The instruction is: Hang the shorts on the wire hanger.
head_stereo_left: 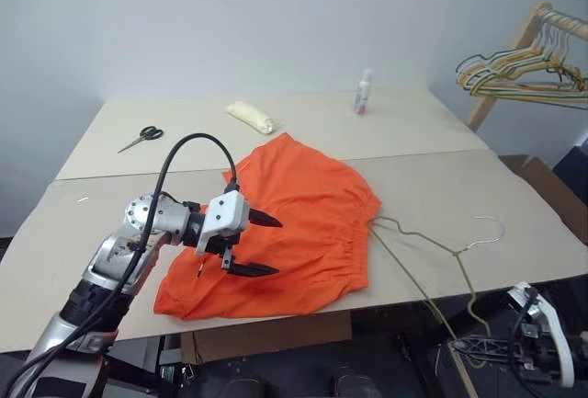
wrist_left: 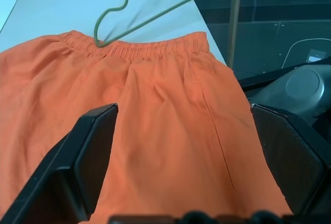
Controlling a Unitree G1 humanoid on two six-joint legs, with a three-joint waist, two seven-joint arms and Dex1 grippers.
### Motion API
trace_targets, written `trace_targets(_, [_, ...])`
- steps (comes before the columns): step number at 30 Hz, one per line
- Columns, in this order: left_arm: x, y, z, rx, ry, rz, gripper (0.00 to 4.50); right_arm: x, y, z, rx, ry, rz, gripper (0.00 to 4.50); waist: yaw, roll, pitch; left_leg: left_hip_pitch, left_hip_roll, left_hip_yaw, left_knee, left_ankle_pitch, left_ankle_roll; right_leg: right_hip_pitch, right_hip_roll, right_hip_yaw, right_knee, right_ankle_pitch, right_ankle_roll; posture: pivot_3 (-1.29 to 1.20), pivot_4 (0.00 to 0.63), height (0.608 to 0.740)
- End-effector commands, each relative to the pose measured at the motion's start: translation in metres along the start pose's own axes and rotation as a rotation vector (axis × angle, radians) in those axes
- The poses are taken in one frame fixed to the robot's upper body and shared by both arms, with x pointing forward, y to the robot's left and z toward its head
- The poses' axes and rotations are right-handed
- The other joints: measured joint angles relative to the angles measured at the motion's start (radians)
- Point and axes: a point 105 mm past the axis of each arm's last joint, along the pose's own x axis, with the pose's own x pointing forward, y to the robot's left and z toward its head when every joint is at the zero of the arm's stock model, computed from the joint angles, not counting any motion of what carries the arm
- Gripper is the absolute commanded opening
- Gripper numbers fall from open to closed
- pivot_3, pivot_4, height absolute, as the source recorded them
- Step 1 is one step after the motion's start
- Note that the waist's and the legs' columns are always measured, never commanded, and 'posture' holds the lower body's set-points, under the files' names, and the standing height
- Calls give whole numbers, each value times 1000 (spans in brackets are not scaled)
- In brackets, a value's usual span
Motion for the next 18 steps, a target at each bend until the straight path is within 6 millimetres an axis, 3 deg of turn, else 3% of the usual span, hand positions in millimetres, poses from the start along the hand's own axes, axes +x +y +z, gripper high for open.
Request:
trace_targets(1, [-6, 4, 9, 34, -12, 24, 4458, -6, 3, 5, -15, -34, -1, 0, 4, 0, 0, 0, 0, 0, 0, 0, 0, 0, 0, 0, 0, 0, 0, -12, 0, 740])
trace_targets(8, [-5, 4, 9, 31, -18, 20, 4458, -21, -6, 11, 0, -108, -31, 0, 6, 1, 0, 0, 0, 0, 0, 0, 0, 0, 0, 0, 0, 0, 0, -17, 0, 740])
trace_targets(18, [-3, 9, 8, 12, -17, 36, 4458, 3, 3, 6, 0, -73, 73, 0, 4, 4, -3, 0, 0, 0, 0, 0, 0, 0, 0, 0, 0, 0, 0, -4, 0, 740])
